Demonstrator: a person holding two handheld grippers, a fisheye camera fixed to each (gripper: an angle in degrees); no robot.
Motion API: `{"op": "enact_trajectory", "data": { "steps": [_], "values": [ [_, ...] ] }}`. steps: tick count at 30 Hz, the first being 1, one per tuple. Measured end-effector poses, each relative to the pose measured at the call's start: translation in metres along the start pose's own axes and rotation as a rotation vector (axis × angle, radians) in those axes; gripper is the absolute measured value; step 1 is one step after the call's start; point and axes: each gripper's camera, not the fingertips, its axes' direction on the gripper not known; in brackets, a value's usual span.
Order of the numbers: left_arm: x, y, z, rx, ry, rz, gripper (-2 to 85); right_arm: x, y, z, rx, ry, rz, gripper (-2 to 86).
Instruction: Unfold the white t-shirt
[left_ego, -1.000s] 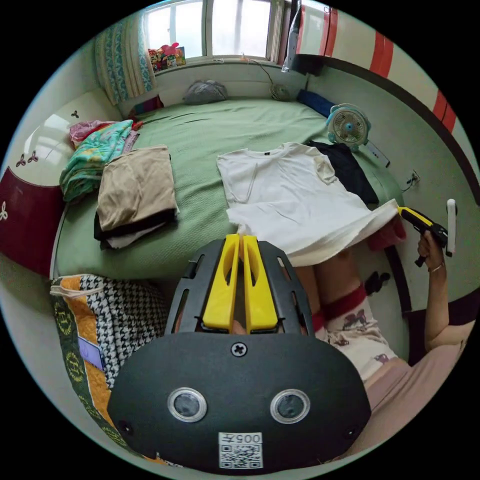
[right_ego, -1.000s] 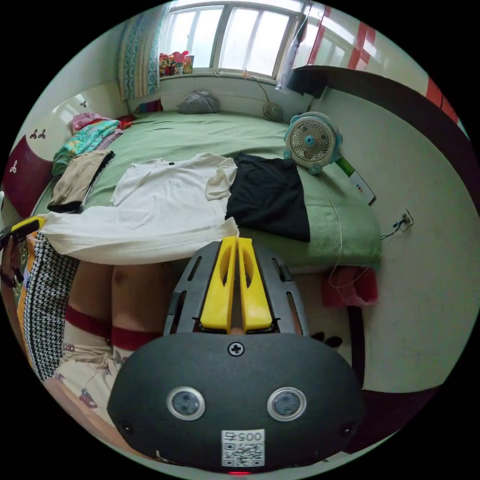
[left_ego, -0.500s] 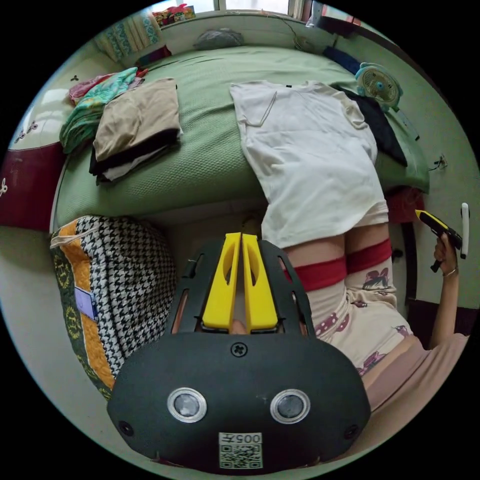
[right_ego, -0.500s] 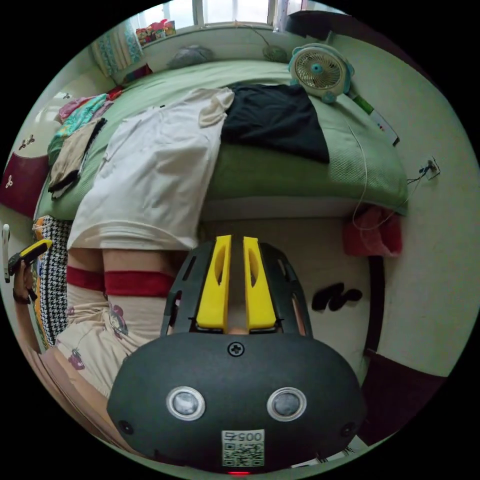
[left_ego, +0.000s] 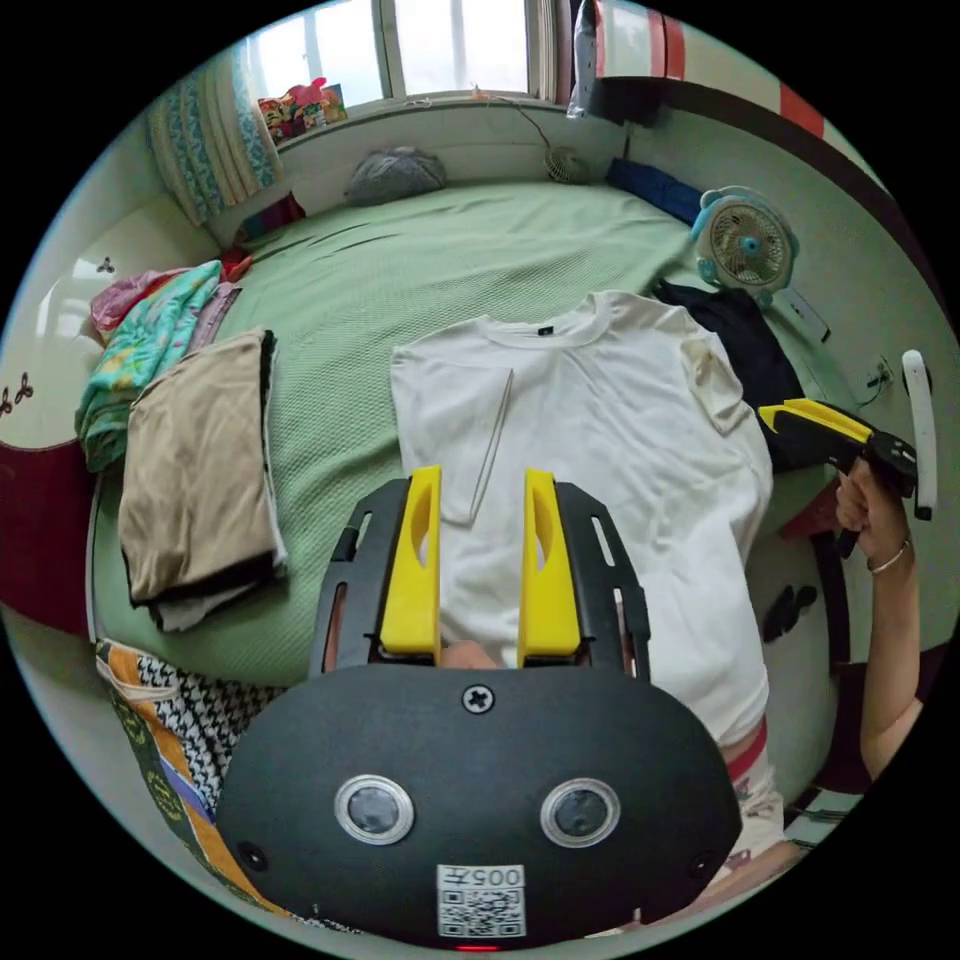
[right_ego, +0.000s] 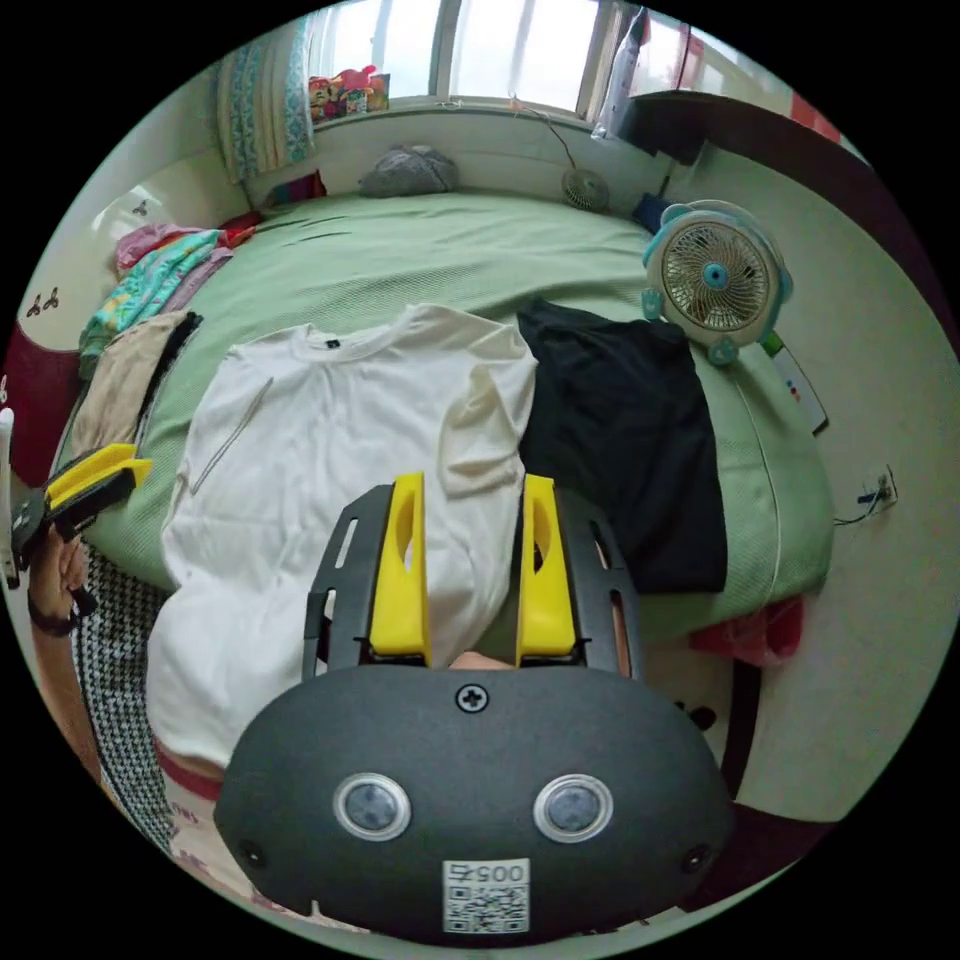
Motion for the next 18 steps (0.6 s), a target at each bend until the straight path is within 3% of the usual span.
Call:
{"op": "enact_trajectory", "data": {
  "steps": [6,9,14,18],
  "values": [
    [-0.009,-0.033,0.069,-0.099,0.044,0.003,13.4,0.002,-0.048,0.068,-0.109,-0.007,0.051,9.5],
    [-0.009,-0.037,0.086,-0.101,0.041,-0.015,13.3,-0.018,-0.049,0.064,-0.031,-0.003,-0.007,9.7],
    [-0.005,-0.036,0.092,-0.088,0.012,0.004,12.3,-0.027,-0.06,0.095,-0.077,0.043,-0.01,10.8],
    [-0.01,-0.037,0.09,-0.085,0.04,0.015,8.0,-0.011,-0.062,0.088,-0.031,0.0,0.045,4.3]
  ]
}}
